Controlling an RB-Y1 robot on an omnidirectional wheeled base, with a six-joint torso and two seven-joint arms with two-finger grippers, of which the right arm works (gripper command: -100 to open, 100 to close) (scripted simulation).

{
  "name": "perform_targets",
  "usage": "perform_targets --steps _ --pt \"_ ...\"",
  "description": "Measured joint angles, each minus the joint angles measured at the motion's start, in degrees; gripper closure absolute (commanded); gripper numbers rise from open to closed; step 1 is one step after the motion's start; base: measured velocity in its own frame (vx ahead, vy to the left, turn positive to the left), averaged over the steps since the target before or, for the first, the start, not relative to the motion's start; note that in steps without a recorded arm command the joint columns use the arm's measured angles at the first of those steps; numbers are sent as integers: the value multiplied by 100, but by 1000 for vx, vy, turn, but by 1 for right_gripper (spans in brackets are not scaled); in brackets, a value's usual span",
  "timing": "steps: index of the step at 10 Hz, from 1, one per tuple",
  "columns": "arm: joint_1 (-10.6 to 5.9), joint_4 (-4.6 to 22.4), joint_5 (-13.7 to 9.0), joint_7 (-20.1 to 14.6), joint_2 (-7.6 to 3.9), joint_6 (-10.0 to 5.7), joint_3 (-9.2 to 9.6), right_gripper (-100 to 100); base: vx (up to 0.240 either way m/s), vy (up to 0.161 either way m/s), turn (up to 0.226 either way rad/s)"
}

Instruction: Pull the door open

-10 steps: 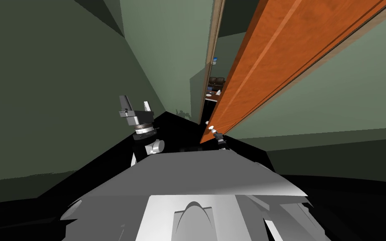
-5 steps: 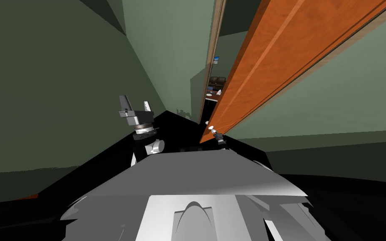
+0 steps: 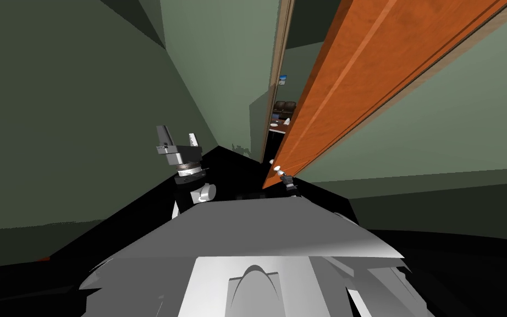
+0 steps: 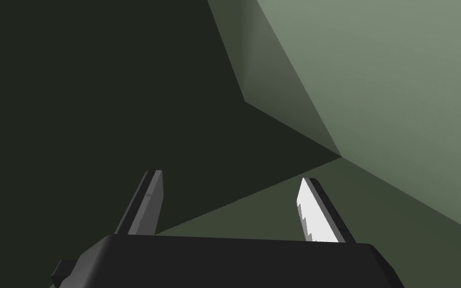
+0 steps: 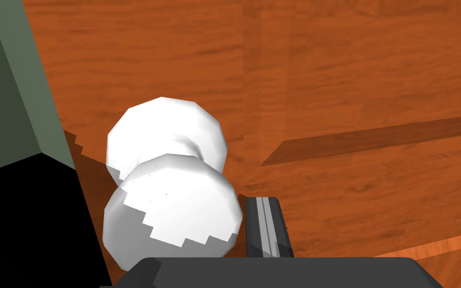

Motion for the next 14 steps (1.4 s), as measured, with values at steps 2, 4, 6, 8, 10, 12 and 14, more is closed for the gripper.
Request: perform_targets --steps 2,4,6,8,10,12,14 --pt "23 -105 -2 28 -17 62 2 -100 -24 -27 28" --pt "7 -87 21 -28 -40 1 44 -100 -44 -25 33" --pt "22 -37 37 -85 -57 -87 69 -100 -32 -7 9" --pt "-32 66 66 -154 -74 -139 119 -100 -38 -40 22" --pt "-75 165 86 -147 -5 -213 146 -100 -6 -3 4" --pt "27 -13 62 -111 -76 -127 117 -100 5 13 -12" --pt "186 -329 29 -24 -148 -12 74 -100 -17 -23 20"
